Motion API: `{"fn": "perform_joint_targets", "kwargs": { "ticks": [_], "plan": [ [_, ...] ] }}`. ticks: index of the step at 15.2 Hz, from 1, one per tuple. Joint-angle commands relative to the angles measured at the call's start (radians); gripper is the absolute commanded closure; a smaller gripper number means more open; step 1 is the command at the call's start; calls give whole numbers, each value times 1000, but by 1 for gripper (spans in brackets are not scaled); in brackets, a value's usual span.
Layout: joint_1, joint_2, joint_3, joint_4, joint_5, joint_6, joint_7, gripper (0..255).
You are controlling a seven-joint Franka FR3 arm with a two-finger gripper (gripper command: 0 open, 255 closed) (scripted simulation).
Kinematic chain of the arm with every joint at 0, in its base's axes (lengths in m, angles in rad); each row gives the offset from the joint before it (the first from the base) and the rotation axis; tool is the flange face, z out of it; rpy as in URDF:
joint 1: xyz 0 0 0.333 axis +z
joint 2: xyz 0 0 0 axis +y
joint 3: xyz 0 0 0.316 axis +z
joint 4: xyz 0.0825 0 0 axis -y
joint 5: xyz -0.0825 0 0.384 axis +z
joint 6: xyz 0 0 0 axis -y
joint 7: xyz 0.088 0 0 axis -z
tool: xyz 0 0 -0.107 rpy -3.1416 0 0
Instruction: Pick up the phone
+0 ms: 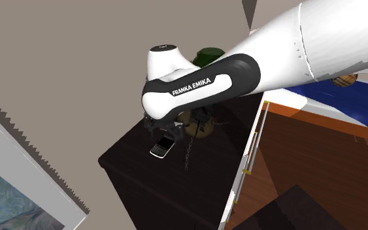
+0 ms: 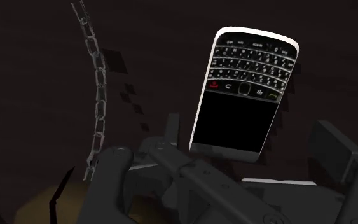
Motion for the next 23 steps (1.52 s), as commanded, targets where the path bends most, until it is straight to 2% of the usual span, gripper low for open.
{"fn": "perform_joint_targets", "kwargs": {
  "ticks": [1, 7, 8, 17, 23],
  "plan": [
    [3, 17, -3, -4, -8, 22, 10, 0],
    [8, 50, -9, -27, -24, 76, 19, 0],
    [7, 49, -9, -28, -24, 77, 18, 255],
    [8, 50, -9, -27, -24, 76, 19, 255],
    [1, 7, -2, 4, -3, 6, 7, 255]
  ]
}}
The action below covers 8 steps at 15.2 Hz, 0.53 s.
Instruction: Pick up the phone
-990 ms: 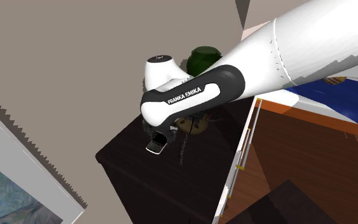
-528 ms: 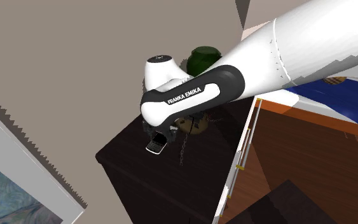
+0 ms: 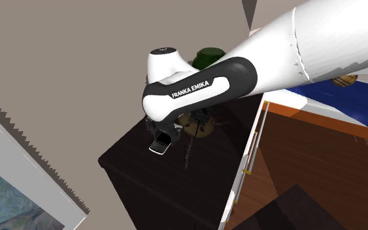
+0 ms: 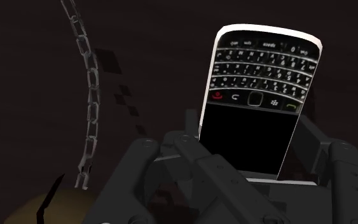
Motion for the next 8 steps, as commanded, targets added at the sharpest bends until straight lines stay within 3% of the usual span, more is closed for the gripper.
{"fn": "perform_joint_targets", "kwargs": {
  "ticks": [1, 8],
  "plan": [
    [-2, -16, 3, 9, 8, -24, -4, 255],
    [-7, -56, 8, 56, 27, -109, -14, 255]
  ]
}}
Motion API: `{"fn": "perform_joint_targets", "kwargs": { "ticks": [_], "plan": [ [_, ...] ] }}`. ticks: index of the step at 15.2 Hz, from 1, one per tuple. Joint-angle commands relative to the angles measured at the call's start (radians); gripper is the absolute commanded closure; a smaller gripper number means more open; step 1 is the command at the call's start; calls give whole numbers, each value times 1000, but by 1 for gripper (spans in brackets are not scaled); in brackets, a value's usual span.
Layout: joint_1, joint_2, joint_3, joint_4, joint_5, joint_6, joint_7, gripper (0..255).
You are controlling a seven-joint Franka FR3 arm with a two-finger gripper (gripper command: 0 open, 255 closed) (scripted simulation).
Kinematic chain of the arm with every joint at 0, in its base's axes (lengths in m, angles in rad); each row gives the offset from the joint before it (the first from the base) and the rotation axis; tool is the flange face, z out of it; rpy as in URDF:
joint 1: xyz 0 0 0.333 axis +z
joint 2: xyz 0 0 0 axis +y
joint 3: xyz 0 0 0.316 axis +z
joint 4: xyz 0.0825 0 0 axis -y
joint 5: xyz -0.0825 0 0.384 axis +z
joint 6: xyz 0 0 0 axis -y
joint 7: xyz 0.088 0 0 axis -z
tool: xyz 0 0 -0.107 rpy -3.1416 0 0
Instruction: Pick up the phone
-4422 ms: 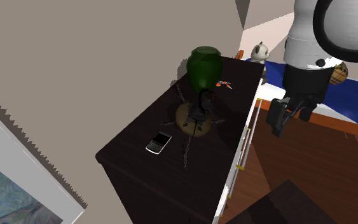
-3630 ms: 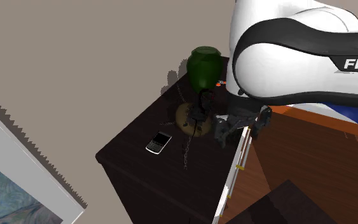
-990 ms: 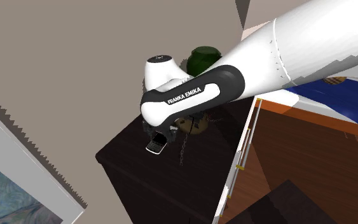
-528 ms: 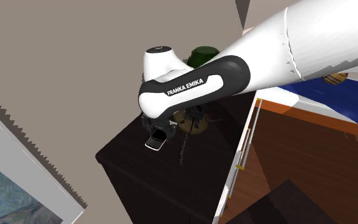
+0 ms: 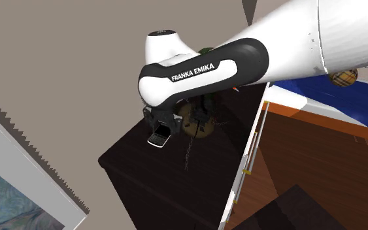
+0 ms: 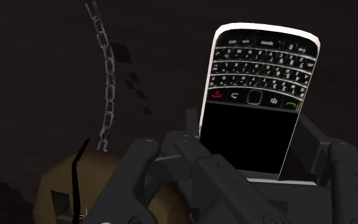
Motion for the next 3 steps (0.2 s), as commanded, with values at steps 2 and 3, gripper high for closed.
{"fn": "perform_joint_targets", "kwargs": {
  "ticks": [2, 3],
  "plan": [
    [-1, -12, 1, 16, 6, -27, -3, 255],
    [-1, -12, 1, 16, 6, -27, -3, 255]
  ]
}}
